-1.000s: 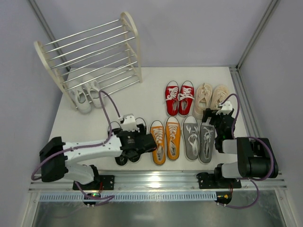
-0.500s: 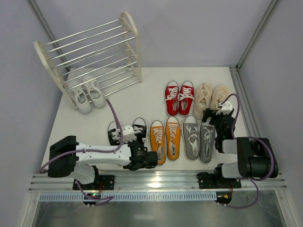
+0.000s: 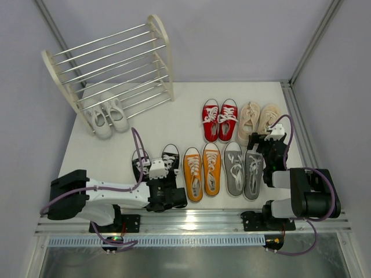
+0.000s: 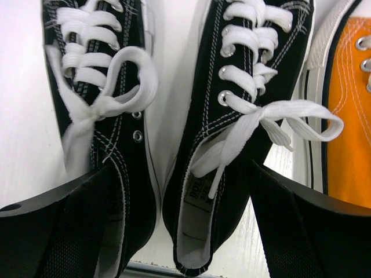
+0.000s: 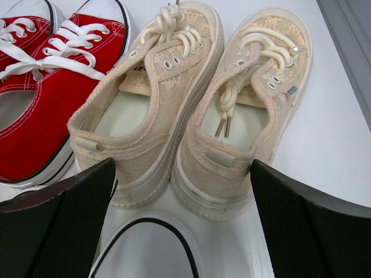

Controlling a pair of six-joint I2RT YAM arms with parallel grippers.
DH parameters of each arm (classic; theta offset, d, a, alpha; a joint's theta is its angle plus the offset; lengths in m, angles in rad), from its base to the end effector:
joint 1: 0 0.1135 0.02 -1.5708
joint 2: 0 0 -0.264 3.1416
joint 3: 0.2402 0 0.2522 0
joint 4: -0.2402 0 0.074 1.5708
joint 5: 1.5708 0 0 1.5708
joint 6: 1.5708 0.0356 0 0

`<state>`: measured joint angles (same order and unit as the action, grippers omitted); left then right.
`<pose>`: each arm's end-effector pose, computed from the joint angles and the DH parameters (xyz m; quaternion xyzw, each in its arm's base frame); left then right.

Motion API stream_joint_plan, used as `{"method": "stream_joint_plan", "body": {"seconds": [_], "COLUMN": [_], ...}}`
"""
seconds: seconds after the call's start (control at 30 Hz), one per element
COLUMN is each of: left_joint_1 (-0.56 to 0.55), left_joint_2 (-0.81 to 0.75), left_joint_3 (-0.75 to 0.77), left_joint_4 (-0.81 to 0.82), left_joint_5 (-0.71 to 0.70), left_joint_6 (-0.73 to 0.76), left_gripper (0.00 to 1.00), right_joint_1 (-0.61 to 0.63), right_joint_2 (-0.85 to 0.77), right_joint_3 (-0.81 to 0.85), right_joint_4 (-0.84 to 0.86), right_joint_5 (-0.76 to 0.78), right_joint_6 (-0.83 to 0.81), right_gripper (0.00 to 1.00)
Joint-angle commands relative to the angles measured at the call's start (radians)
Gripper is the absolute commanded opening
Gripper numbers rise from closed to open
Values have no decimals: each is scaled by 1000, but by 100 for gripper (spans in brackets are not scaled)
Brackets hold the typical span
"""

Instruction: Place and organize the shoes onto the shoe shelf

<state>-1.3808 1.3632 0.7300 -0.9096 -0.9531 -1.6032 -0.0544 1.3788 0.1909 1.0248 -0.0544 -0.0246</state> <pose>0.0665 -0.1921 0.1807 -0.1050 0.8823 0.0237 0.4582 0.2247 -0.0103 0.1501 -0.0062 0.7623 -0.0048 0.6472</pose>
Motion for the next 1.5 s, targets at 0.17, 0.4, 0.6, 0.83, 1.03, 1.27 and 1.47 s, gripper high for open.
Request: {"method": "stream_joint_plan", "body": {"seconds": [0.17,0.4,0.6,0.83,1.03,1.27,1.47], "left_joint_1": [48,112,192,220,220,298,469], "left_joint_2": [-10,-41,-55,-13,-25,-75,-21], "left_joint_3": [-80,-142,-225,-276,-233,-221,-222], "left_joint_4": [253,251,392,701,704,822,1127], "left_joint_5": [1,-42,-33,37,16,-3,122], "left_joint_6": [155,130,251,482,545,765,989], "left_gripper": [85,65,75,16,0,0,0], "right_joint_1": [1,1,2,1,1,2,1], "right_joint_2": [-12,-12,-14,-12,-14,-14,-12], "right_joint_3": [16,18,16,16,18,18,18], "right_joint_4": [86,86,86,86,84,86,86], "right_joint_5": [-2,-4,-4,-2,-4,-4,-4], "right_joint_6": [8,8,8,8,8,8,8], "right_gripper": [97,97,97,97,97,97,97]}}
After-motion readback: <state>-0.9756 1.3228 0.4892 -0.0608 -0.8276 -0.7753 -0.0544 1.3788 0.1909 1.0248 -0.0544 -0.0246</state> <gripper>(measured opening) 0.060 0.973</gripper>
